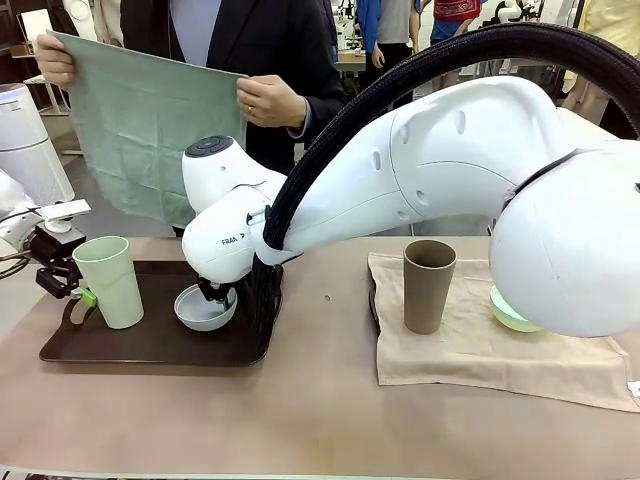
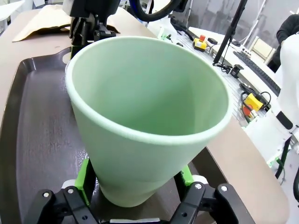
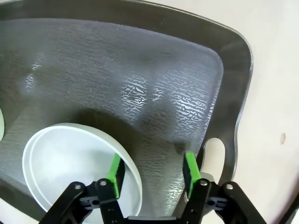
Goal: Set up a tray with a mat and arrange the tableware.
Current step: Pick up the Picnic Bowl and Reusable plastic cup from the Handle tray in front of the human's position and hold them in the air.
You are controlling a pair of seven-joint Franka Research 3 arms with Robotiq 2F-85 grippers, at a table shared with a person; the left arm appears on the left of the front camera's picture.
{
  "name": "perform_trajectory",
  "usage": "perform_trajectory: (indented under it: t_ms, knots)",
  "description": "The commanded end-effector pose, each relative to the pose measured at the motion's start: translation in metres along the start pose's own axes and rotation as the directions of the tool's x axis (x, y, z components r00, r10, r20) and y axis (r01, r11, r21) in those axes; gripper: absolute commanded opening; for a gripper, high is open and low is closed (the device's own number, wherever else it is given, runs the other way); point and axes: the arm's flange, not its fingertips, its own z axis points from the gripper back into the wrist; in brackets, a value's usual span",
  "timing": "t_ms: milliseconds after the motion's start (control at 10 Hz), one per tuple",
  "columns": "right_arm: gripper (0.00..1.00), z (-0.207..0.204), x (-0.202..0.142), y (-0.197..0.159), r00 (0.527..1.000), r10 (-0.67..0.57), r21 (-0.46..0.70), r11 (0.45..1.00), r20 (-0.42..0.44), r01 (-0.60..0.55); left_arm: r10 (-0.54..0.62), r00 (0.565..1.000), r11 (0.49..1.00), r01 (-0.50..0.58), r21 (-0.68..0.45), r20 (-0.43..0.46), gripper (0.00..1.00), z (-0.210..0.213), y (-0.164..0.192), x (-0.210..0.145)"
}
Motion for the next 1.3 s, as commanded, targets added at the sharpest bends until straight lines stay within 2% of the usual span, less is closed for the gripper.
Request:
perform_trajectory:
  t_ms: [0,100,200,300,400,500,600,700,800,900,1000,1100,1200]
  knots:
    - [0.00,0.0032,0.0026,0.0043,1.000,0.015,0.020,1.000,-0.010,-0.015,-0.001,1.000,1.000,0.001,0.004,0.011,0.00,-0.0014,0.0012,0.0031]
    - [0.00,0.0030,0.0033,0.0046,1.000,0.011,0.015,1.000,-0.014,-0.011,0.001,1.000,1.000,-0.001,0.005,0.009,0.00,-0.0009,0.0016,0.0031]
    - [0.03,0.0027,0.0030,0.0052,1.000,0.009,0.010,1.000,-0.019,-0.009,0.004,1.000,1.000,-0.004,0.005,0.009,0.27,-0.0019,0.0013,0.0028]
    - [0.00,0.0023,0.0030,0.0054,1.000,0.008,0.006,1.000,-0.023,-0.008,0.007,1.000,1.000,-0.007,0.005,0.009,0.27,-0.0023,0.0016,0.0024]
    - [0.00,0.0022,0.0031,0.0052,1.000,0.008,0.004,1.000,-0.026,-0.007,0.010,1.000,1.000,-0.010,0.003,0.010,0.00,-0.0024,0.0018,0.0020]
    - [0.00,0.0021,0.0033,0.0052,1.000,0.009,0.004,1.000,-0.026,-0.009,0.011,1.000,1.000,-0.011,0.003,0.009,0.26,-0.0022,0.0023,0.0014]
    - [0.00,0.0021,0.0038,0.0054,1.000,0.011,0.005,1.000,-0.026,-0.011,0.012,1.000,1.000,-0.012,0.001,0.012,0.00,-0.0022,0.0031,0.0008]
    - [0.00,0.0028,0.0044,0.0048,1.000,0.009,0.003,1.000,-0.024,-0.009,0.014,1.000,1.000,-0.014,0.001,0.015,0.00,-0.0021,0.0043,-0.0005]
    - [0.00,0.0038,0.0049,0.0039,1.000,0.008,0.004,1.000,-0.023,-0.008,0.014,1.000,1.000,-0.014,-0.002,0.018,0.26,-0.0018,0.0049,-0.0012]
    - [0.00,0.0031,0.0049,0.0024,1.000,0.008,0.003,1.000,-0.025,-0.008,0.012,1.000,1.000,-0.012,-0.003,0.019,0.25,-0.0015,0.0047,-0.0013]
    - [0.00,0.0030,0.0053,0.0017,1.000,0.008,0.002,1.000,-0.026,-0.008,0.006,1.000,1.000,-0.006,-0.005,0.022,0.00,-0.0006,0.0044,0.0007]
    - [0.00,0.0030,0.0054,0.0014,1.000,0.009,0.001,1.000,-0.025,-0.009,0.003,1.000,1.000,-0.003,-0.006,0.022,0.25,-0.0004,0.0039,0.0009]
    - [0.00,0.0043,0.0061,0.0016,1.000,0.004,-0.004,1.000,-0.019,-0.004,0.000,0.999,1.000,0.000,-0.010,0.034,0.00,0.0005,0.0037,0.0017]
